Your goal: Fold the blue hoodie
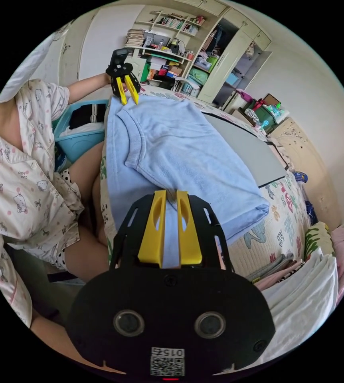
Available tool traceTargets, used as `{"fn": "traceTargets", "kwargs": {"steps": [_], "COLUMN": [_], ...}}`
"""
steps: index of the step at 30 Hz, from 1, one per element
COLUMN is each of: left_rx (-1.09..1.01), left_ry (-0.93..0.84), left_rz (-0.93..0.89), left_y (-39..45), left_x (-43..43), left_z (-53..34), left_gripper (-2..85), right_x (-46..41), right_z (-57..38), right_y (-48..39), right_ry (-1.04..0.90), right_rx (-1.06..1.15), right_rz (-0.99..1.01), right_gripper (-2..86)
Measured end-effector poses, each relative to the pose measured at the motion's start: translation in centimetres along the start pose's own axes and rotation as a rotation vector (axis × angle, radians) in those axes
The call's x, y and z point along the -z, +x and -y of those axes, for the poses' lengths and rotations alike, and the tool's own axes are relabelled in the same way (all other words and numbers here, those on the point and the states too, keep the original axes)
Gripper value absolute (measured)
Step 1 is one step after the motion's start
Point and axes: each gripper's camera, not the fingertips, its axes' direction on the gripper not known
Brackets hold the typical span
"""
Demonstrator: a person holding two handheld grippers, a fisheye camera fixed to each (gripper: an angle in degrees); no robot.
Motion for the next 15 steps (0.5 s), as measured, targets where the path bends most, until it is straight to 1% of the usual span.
{"fn": "traceTargets", "kwargs": {"steps": [5, 8, 11, 13, 14, 15], "left_rx": [0.05, 0.076, 0.088, 0.113, 0.143, 0.247], "left_ry": [0.005, 0.068, 0.139, 0.202, 0.269, 0.307], "left_rz": [-0.059, -0.089, -0.047, 0.001, 0.061, 0.163], "left_y": [0.0, 0.1, -0.8, -3.0, -5.6, -9.5], "left_x": [-0.8, -0.6, 0.4, 1.5, 2.3, 2.7], "left_z": [-1.1, -1.9, -2.3, -2.1, -1.7, -0.6], "left_gripper": [3.1, 1.6, 1.2, 1.3, 1.4, 1.7], "right_x": [-0.4, -0.3, 0.7, 2.0, 2.7, 3.1], "right_z": [0.6, 1.4, 3.0, 5.2, 7.8, 11.6], "right_y": [-0.1, 0.2, 1.7, 3.8, 6.7, 11.2], "right_ry": [0.022, 0.018, 0.013, 0.014, 0.032, 0.053], "right_rx": [-0.014, -0.021, -0.041, -0.058, -0.115, -0.251], "right_rz": [0.015, 0.04, 0.053, -0.043, -0.192, -0.361], "right_gripper": [0.8, 0.2, 0.0, -0.1, 0.0, 0.2]}}
